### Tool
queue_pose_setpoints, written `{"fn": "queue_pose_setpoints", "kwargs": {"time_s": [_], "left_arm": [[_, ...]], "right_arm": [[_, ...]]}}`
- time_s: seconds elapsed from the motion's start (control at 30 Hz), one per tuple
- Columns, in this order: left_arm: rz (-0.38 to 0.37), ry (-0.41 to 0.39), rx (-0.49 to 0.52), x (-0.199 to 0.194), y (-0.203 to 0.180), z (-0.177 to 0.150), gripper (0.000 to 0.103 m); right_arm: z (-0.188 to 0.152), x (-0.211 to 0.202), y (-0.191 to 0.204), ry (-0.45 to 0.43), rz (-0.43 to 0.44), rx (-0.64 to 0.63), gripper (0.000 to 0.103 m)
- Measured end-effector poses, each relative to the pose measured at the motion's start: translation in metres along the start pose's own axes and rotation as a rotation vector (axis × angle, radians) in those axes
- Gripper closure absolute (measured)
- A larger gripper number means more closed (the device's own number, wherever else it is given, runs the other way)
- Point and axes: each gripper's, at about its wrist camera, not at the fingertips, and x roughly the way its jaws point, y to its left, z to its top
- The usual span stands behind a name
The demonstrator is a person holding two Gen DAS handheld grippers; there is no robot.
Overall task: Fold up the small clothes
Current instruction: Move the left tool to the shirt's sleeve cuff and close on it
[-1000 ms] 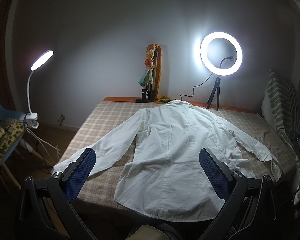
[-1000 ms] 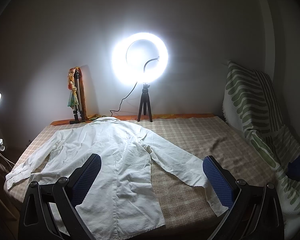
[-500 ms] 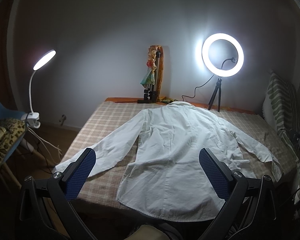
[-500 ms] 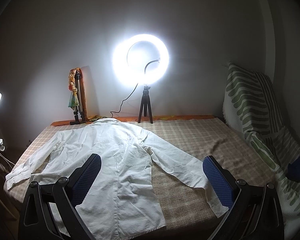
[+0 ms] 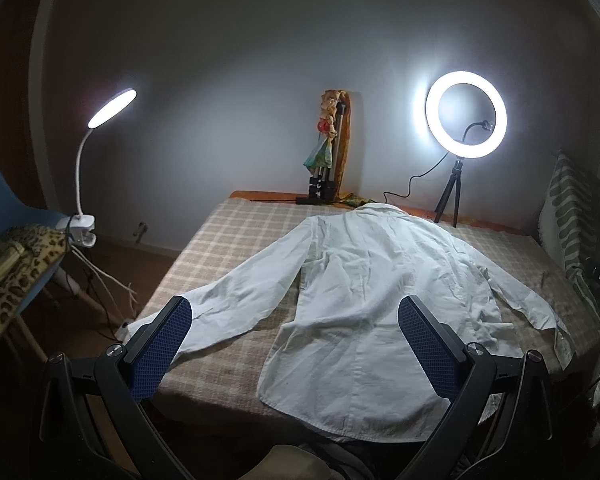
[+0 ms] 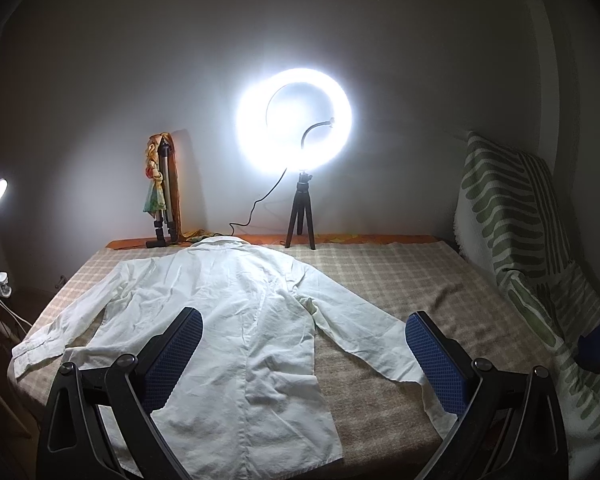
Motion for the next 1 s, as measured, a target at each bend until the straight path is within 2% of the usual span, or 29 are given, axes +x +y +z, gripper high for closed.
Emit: {"fn": "queue_pose_setpoints", "kwargs": {"time_s": [0.2,0.33,0.43,0.5,0.53,0.7,0.77,0.8,0.9,1.0], "left_arm": [[0.038,-0.011,0.015,0.005,0.025,-0.008,0.0],[0.003,-0.04,-0.007,0.006,0.053,-0.019,0.0],[0.024,-0.012,-0.035,0.014,0.078,-0.025,0.002],[0.038,0.012,-0.056,0.021,0.096,-0.028,0.008],[0.039,0.028,-0.074,0.025,0.107,-0.031,0.011],[0.072,0.094,-0.179,0.045,0.165,-0.047,0.012],[0.066,0.119,-0.235,0.054,0.187,-0.053,0.018],[0.062,0.132,-0.271,0.06,0.198,-0.057,0.024],[0.015,0.165,-0.392,0.079,0.228,-0.066,0.034],[-0.045,0.198,-0.491,0.102,0.249,-0.076,0.034]], "right_arm": [[0.002,0.009,0.019,-0.005,0.033,-0.013,0.0],[0.005,0.016,0.031,-0.004,0.097,-0.001,0.0],[0.006,0.022,0.042,0.001,0.146,-0.002,0.0],[0.01,0.027,0.05,0.011,0.178,-0.009,0.0],[0.011,0.029,0.056,0.013,0.191,-0.014,0.0],[0.017,0.034,0.077,-0.031,0.241,-0.008,0.0],[0.018,0.036,0.082,-0.055,0.288,0.026,0.0],[0.019,0.037,0.084,-0.061,0.313,0.043,0.0],[0.022,0.048,0.094,-0.028,0.356,0.06,0.0],[0.022,0.058,0.107,0.011,0.381,0.047,0.0]]}}
